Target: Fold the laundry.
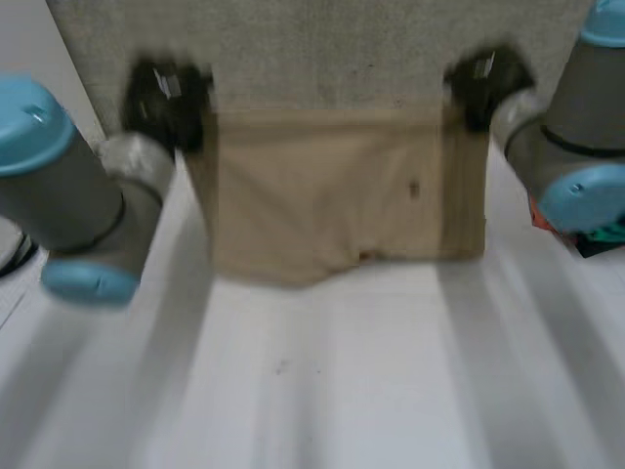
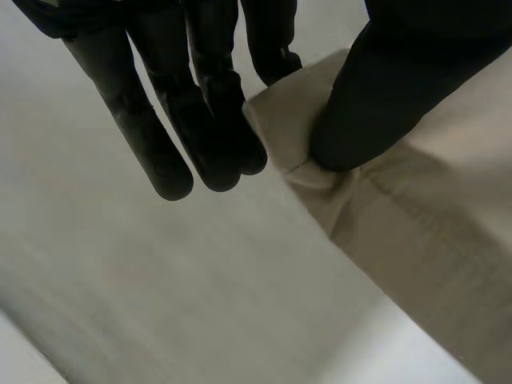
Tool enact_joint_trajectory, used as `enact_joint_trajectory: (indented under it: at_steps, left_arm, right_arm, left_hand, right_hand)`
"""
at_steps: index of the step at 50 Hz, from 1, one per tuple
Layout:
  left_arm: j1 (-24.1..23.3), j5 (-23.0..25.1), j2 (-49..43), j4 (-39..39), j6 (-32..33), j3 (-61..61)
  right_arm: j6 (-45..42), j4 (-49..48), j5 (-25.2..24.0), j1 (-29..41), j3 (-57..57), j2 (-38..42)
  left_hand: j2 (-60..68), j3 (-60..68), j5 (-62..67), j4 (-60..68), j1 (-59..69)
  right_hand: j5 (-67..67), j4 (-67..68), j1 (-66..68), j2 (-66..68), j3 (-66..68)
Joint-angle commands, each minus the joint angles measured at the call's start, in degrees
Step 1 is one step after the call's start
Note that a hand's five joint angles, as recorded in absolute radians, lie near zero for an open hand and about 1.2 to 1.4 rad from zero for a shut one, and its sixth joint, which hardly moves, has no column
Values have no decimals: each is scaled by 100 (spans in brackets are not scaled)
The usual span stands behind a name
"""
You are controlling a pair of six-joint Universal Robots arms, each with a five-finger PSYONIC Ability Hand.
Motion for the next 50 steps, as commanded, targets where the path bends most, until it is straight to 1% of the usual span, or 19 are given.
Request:
enact_joint_trajectory:
  at_steps: [1, 4, 5, 6, 8, 11, 14, 19, 24, 28, 31, 35, 39, 40, 43, 44, 47, 48, 50]
  left_arm:
    - [108, -98, 259, 2294, -255, 675]
    - [125, -116, 260, 2067, -237, 825]
    - [125, -107, 260, 1770, -228, 860]
    - [134, -98, 260, 1619, -246, 869]
    - [204, -90, 233, 1172, -272, 808]
    - [248, -125, 207, 784, -272, 606]
    - [257, -116, 172, 423, -246, 88]
    - [152, -64, -56, 299, -202, -817]
    - [11, 173, -583, 352, 35, -1704]
    - [11, 227, -786, 308, 245, -2127]
    - [20, 157, -699, 185, 360, -2356]
    - [-6, -54, -207, -236, 457, -2716]
    - [-59, -195, 496, -877, 475, -3015]
    - [-120, -230, 741, -1200, 484, -3111]
    - [-252, -230, 1085, -1808, 562, -3261]
    - [-322, -230, 1269, -2271, 650, -3349]
    - [-428, -222, 1498, -3099, 843, -3481]
    - [-507, -221, 1621, -3668, 940, -3560]
    - [-604, -213, 1709, -4259, 1028, -3622]
  right_arm:
    - [1241, -4724, -177, -93, 450, -566]
    - [1453, -5125, -635, -120, 760, -681]
    - [1506, -5056, -871, -102, 839, -673]
    - [1507, -4942, -935, -93, 866, -673]
    - [1507, -4513, -909, -93, 945, -612]
    - [1489, -4098, -935, -102, 1041, -506]
    - [1428, -3659, -1014, -111, 1278, -348]
    - [1086, -3175, -1120, -58, 1937, -93]
    - [322, -2789, -1024, 126, 2762, 223]
    - [-92, -2455, -918, 188, 3272, 233]
    - [-154, -2191, -909, 197, 3502, 127]
    - [-172, -1646, -944, 170, 3819, -268]
    - [-242, -1005, -935, 153, 4117, -742]
    - [-312, -708, -918, 153, 4248, -952]
    - [-514, -188, -918, 144, 4469, -1252]
    - [-698, 214, -909, 118, 4617, -1462]
    - [-1024, 945, -830, 21, 4864, -1788]
    - [-1242, 1505, -778, -49, 5074, -2015]
    - [-1498, 2079, -786, -137, 5321, -2219]
  left_hand:
    - [1125, 1168, 1198, 1104, 1451]
    - [1125, 1168, 1198, 1104, 1451]
    - [1125, 1168, 1198, 1104, 1451]
    - [1125, 1168, 1198, 1104, 1451]
    - [1125, 1168, 1198, 1104, 1451]
    - [1125, 1168, 1198, 1104, 1451]
    - [1125, 1168, 1198, 1104, 1451]
    - [1125, 1168, 1198, 1104, 1451]
    - [1125, 1168, 1198, 1104, 1451]
    - [1125, 1168, 1198, 1104, 1451]
    - [1125, 1168, 1198, 1104, 1451]
    - [1125, 1168, 1198, 1104, 1451]
    - [1125, 1168, 1198, 1104, 1451]
    - [1125, 1168, 1198, 1104, 1451]
    - [1125, 1168, 1198, 1104, 1451]
    - [1125, 1168, 1198, 1104, 1451]
    - [1125, 1168, 1198, 1104, 1451]
    - [1125, 1168, 1198, 1104, 1451]
    - [1125, 1168, 1198, 1104, 1451]
  right_hand:
    - [1235, 1130, 1553, 1246, 1197]
    - [1235, 1130, 1553, 1246, 1197]
    - [1235, 1130, 1553, 1246, 1197]
    - [1235, 1130, 1553, 1246, 1197]
    - [1235, 1130, 1553, 1246, 1197]
    - [1235, 1130, 1553, 1246, 1197]
    - [1235, 1130, 1553, 1246, 1197]
    - [1235, 1130, 1553, 1246, 1197]
    - [1235, 1130, 1553, 1246, 1197]
    - [1235, 1130, 1553, 1246, 1197]
    - [1235, 1130, 1553, 1246, 1197]
    - [1235, 1130, 1553, 1246, 1197]
    - [1235, 1130, 1553, 1246, 1197]
    - [1235, 1130, 1553, 1246, 1197]
    - [1235, 1130, 1553, 1246, 1197]
    - [1235, 1130, 1553, 1246, 1197]
    - [1235, 1130, 1553, 1246, 1197]
    - [1235, 1130, 1553, 1246, 1197]
    - [1235, 1130, 1553, 1246, 1197]
